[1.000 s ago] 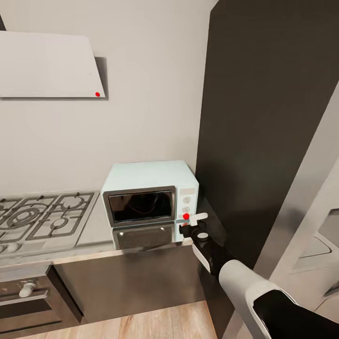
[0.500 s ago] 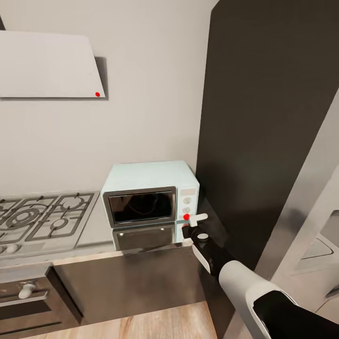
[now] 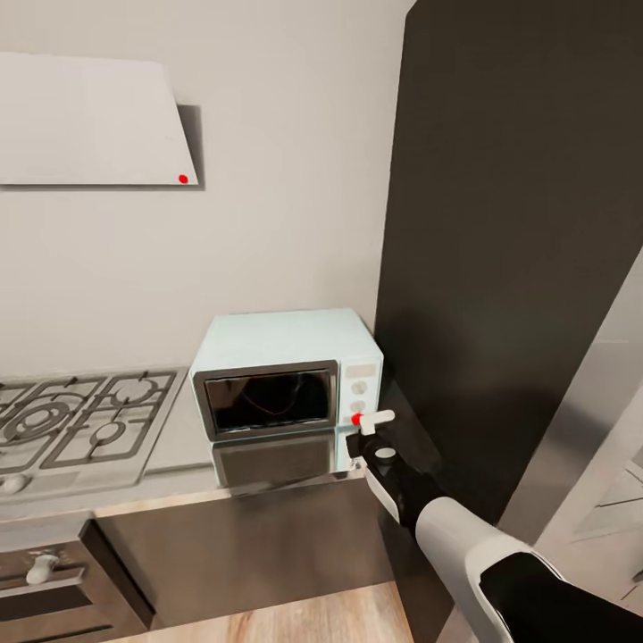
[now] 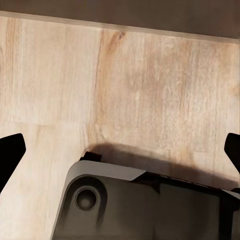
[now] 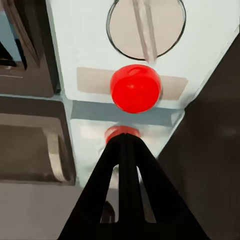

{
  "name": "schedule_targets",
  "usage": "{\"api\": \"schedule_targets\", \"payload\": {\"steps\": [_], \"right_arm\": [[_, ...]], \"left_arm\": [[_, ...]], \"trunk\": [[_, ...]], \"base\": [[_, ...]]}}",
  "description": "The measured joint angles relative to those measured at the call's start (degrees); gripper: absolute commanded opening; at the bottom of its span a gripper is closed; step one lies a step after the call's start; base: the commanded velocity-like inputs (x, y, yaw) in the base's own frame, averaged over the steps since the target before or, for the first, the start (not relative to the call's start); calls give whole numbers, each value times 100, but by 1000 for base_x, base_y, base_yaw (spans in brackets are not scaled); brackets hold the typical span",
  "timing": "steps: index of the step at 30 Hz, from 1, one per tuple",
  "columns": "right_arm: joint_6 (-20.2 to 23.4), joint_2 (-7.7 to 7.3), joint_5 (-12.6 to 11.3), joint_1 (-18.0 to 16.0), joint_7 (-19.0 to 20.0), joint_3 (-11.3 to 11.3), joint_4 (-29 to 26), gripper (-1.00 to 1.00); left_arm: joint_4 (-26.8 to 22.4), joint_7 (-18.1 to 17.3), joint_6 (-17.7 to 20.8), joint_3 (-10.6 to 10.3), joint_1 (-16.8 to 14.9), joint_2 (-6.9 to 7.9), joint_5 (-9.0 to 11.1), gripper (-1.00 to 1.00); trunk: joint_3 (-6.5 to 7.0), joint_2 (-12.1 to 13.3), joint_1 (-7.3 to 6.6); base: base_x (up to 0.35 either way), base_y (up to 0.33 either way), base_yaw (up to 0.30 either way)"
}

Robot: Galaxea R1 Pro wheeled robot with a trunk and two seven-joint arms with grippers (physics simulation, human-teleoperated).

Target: In the kitchen, take the popcorn bag from the countertop, put it into the microwave, and heat it until the popcorn is cooked so the cooked popcorn ends up inside the bag.

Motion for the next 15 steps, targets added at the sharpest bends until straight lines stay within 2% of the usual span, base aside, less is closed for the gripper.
{"api": "schedule_targets", "payload": {"steps": [3, 11, 15], "right_arm": [[-3, 0, -4, 0, -1, 0, 9, -100], [-16, 0, -5, 18, 0, 0, 17, -100], [-74, 0, -11, 18, -3, 0, 166, -100]], "left_arm": [[3, 0, -5, 4, 0, 0, 9, 100], [37, 0, -8, -3, 0, 0, 1, 100], [37, 0, -13, -19, 0, 0, -9, 100]], "trunk": [[0, 0, 0], [0, 1, 2], [0, 1, 1]], "base": [[228, 0, 0], [24, 0, 0], [162, 0, 0]]}}
